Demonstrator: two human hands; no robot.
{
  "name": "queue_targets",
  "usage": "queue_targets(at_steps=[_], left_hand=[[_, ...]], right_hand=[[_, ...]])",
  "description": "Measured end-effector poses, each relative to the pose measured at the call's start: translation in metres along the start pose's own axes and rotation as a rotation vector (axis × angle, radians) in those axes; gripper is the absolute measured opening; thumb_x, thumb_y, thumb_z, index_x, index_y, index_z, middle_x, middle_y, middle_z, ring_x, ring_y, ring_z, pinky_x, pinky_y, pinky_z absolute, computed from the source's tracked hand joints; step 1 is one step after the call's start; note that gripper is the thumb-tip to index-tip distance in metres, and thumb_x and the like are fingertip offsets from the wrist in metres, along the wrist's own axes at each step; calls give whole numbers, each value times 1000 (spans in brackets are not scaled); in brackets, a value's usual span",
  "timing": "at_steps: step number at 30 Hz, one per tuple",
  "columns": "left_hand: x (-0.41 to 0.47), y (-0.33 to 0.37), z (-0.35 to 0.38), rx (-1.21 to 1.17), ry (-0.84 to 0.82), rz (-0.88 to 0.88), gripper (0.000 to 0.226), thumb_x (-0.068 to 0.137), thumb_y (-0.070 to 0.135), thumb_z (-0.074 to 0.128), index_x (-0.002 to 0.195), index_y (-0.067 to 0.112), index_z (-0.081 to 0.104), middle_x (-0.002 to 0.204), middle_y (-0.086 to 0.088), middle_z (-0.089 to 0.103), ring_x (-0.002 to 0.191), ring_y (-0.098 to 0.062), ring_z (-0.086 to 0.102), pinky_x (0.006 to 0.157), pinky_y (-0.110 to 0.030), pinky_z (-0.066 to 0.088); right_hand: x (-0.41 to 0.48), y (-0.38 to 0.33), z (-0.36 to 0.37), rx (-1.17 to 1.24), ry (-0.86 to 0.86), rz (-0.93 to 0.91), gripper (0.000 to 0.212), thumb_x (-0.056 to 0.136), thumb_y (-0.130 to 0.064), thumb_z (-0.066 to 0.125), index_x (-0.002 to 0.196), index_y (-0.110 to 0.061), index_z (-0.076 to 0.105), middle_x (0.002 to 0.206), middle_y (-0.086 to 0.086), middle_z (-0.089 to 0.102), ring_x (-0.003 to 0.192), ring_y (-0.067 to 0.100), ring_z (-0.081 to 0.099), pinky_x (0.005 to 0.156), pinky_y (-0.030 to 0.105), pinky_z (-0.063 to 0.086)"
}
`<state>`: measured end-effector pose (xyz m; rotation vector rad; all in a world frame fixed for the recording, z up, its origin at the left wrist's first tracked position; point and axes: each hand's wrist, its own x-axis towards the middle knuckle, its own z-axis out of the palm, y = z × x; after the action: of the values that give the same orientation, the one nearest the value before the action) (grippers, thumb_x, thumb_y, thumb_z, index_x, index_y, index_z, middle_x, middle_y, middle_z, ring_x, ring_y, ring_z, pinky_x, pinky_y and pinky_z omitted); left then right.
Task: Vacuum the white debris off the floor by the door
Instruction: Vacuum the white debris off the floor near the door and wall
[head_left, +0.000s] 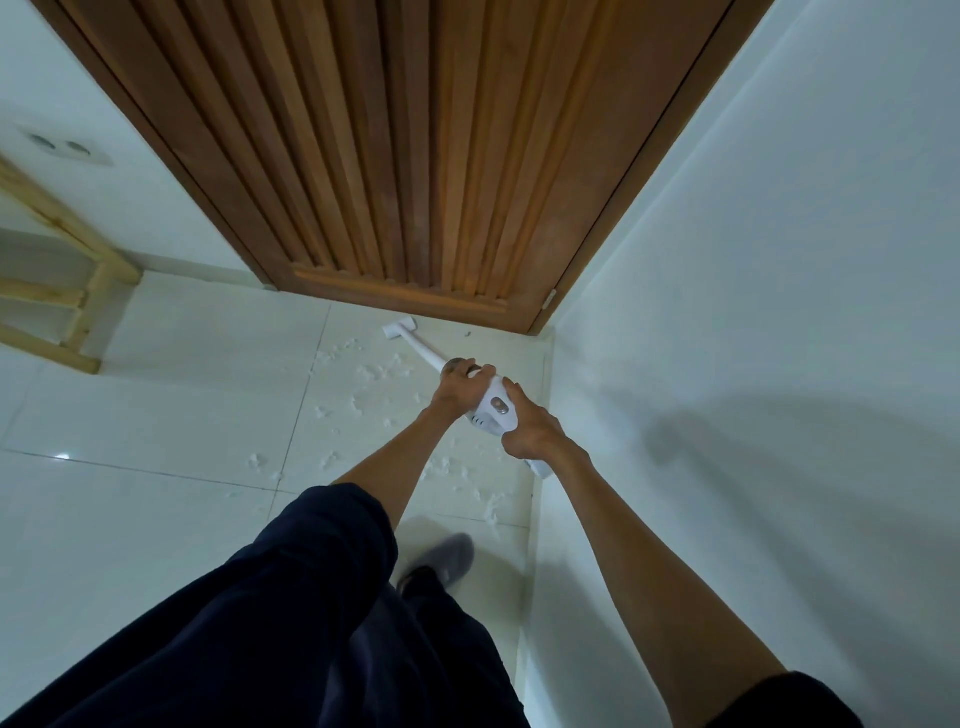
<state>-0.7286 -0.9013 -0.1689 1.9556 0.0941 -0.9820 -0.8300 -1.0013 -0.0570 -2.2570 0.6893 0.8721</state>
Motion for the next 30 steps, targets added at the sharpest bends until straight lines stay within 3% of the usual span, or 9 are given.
queue_targets(at_steps=[6, 9, 14, 19, 23, 30], left_hand=[[-1, 2, 1, 5, 2, 4, 70, 86, 53, 52, 145, 14, 48, 153, -7, 43, 141, -27, 40, 118, -43, 34], [4, 0, -4, 9, 31, 7, 67, 87, 52, 52, 142, 14, 51, 151, -8, 46, 139, -27, 43, 117, -44, 35], [12, 1, -8, -3, 65, 54, 46, 99, 32, 57, 137, 6, 54, 145, -13, 51, 137, -31, 45, 116, -43, 35], [6, 1, 0, 49, 3, 57, 59, 99, 45, 51, 147, 12, 44, 159, -10, 33, 148, -29, 28, 122, -45, 24], [0, 6, 15, 56, -38, 55, 61, 97, 48, 51, 147, 14, 45, 159, -8, 34, 148, -27, 29, 122, -44, 25], [-12, 15, 48, 142, -146, 66, 65, 97, 50, 50, 150, 13, 41, 160, -8, 31, 149, -27, 27, 122, -42, 24]], right_hand=[[0, 1, 0, 1, -5, 35, 77, 94, -24, 59, 154, -30, 12, 146, 9, 44, 129, 31, 45, 100, 36, 40], [4, -6, 1, 16, -13, 2, 81, 92, -22, 60, 154, -33, 10, 144, 8, 45, 127, 31, 47, 95, 34, 41], [8, -13, 1, 3, -22, -7, 84, 91, -20, 60, 154, -35, 7, 148, 7, 42, 130, 32, 45, 98, 35, 40], [2, -5, -1, 2, -14, 28, 83, 92, -21, 60, 155, -31, 7, 153, 6, 36, 136, 31, 40, 105, 36, 37], [-10, 9, -4, 34, 4, 64, 82, 93, -19, 58, 156, -31, 6, 150, 8, 40, 131, 32, 44, 95, 33, 39], [-32, 38, -5, 124, 17, 160, 82, 92, -20, 58, 156, -32, 8, 153, 6, 37, 134, 31, 42, 104, 36, 38]])
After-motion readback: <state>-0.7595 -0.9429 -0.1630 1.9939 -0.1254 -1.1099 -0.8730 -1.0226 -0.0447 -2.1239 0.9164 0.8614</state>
